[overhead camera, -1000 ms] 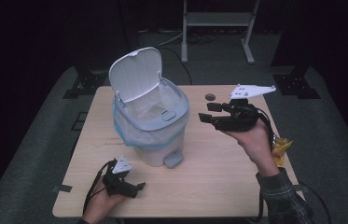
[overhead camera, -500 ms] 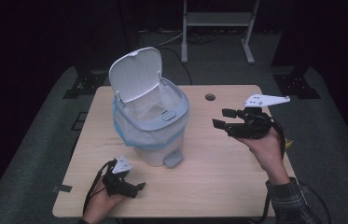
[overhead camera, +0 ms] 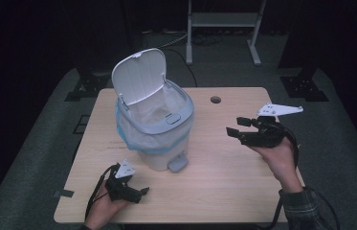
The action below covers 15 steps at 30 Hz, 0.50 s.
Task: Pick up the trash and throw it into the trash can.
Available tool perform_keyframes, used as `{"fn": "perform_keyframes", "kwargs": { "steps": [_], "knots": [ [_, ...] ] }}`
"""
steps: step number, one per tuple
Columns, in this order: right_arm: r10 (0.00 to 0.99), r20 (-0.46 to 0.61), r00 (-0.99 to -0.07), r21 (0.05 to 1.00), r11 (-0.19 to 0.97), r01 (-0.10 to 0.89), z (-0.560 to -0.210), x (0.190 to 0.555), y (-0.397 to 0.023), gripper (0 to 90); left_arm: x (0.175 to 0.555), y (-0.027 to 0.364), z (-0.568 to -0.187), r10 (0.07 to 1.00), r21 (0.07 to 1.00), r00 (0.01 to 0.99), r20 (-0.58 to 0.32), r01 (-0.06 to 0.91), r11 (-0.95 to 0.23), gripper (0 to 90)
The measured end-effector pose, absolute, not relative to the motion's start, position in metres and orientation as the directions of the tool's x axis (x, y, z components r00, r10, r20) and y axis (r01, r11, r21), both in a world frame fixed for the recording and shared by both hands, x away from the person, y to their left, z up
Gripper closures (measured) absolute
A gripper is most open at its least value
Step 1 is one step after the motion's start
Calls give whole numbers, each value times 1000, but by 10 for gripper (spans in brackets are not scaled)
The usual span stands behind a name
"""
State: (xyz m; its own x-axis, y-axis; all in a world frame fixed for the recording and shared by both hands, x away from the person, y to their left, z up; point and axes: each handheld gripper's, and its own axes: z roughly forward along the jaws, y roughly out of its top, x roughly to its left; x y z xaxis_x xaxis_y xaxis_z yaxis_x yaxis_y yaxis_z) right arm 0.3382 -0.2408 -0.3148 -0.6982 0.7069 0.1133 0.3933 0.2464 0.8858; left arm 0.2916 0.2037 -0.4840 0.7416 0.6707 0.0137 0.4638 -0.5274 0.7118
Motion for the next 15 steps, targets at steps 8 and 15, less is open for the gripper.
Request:
{"fn": "perform_keyframes", "kwargs": {
  "steps": [8,15],
  "knots": [
    [741,115,-661,880,233,413,-322,340,-258,373,291,204,-484,669,711,743,14,463,-529,0],
    [765,95,-637,877,239,418,-328,339,-269,359,291,205,-484,668,710,744,16,462,-532,0]
  ]
}}
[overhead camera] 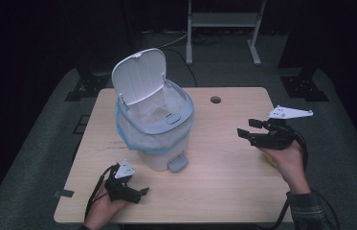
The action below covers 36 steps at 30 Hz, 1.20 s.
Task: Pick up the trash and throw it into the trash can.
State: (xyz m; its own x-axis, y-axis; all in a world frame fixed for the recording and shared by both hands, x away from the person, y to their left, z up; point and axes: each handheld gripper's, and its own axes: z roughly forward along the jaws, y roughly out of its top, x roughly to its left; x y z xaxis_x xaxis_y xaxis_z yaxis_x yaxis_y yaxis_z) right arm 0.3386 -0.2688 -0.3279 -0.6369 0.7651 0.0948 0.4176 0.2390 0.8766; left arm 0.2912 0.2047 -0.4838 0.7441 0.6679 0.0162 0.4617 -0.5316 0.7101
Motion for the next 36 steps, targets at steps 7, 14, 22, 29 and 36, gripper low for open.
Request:
{"fn": "perform_keyframes", "kwargs": {
  "steps": [7,14,22,29,36],
  "knots": [
    [795,96,-599,870,225,439,-337,336,-285,355,291,205,-484,668,710,744,17,461,-532,0],
    [823,95,-561,856,220,468,-348,333,-299,355,291,205,-484,668,711,744,17,461,-531,0],
    [852,103,-513,841,201,502,-360,328,-319,355,291,205,-484,668,711,744,17,460,-531,0],
    [877,112,-467,826,180,535,-372,323,-339,355,291,205,-484,668,711,744,17,461,-531,0],
    [898,122,-424,810,157,565,-385,321,-358,355,291,205,-484,668,711,744,17,461,-531,0]
  ]
}}
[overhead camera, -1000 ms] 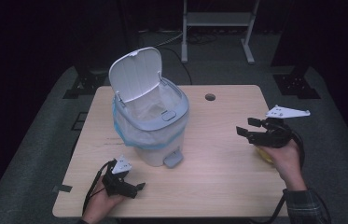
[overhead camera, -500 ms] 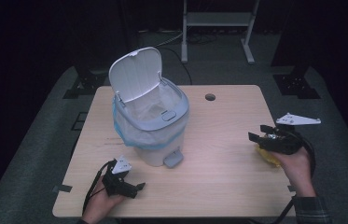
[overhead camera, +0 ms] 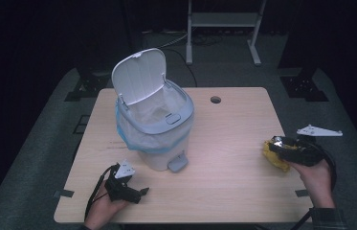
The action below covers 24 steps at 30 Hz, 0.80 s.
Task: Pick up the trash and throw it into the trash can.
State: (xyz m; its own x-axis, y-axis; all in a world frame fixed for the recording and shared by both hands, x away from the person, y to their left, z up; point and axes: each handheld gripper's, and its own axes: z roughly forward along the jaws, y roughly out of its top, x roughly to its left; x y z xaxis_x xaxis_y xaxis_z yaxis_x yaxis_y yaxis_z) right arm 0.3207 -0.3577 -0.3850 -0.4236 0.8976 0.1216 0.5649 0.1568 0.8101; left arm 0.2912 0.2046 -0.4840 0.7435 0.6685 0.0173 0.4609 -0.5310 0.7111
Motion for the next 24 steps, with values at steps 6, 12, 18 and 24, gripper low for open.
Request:
{"fn": "perform_keyframes", "kwargs": {
  "steps": [6,12,18,24],
  "knots": [
    [913,125,-389,809,134,573,-388,317,-373,355,291,205,-484,668,711,744,17,461,-531,0],
    [928,126,-350,810,108,577,-389,313,-386,355,291,205,-484,668,711,744,17,461,-531,0],
    [941,129,-313,804,85,588,-392,310,-399,355,291,205,-484,668,711,744,17,461,-531,0],
    [950,137,-280,798,62,600,-397,311,-409,347,291,205,-484,668,711,744,17,461,-531,0]
  ]
}}
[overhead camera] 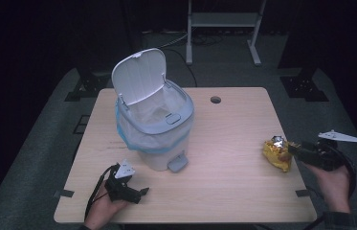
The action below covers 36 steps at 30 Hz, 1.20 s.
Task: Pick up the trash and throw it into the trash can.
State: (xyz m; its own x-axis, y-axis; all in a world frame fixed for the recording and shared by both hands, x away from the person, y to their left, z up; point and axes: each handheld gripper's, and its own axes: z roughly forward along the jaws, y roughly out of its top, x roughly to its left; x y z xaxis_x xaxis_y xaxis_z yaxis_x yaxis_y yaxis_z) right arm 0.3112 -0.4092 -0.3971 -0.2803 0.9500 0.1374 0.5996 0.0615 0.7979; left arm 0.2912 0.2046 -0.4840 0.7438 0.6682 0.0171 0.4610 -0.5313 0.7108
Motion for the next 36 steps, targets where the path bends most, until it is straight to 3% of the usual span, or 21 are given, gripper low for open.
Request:
{"fn": "perform_keyframes", "kwargs": {
  "steps": [20,36],
  "knots": [
    [950,170,-260,762,40,647,-415,335,-410,326,291,205,-484,668,711,744,17,461,-531,0],
    [955,200,-221,746,-2,665,-421,325,-419,325,291,205,-484,668,711,744,17,461,-531,0]
  ]
}}
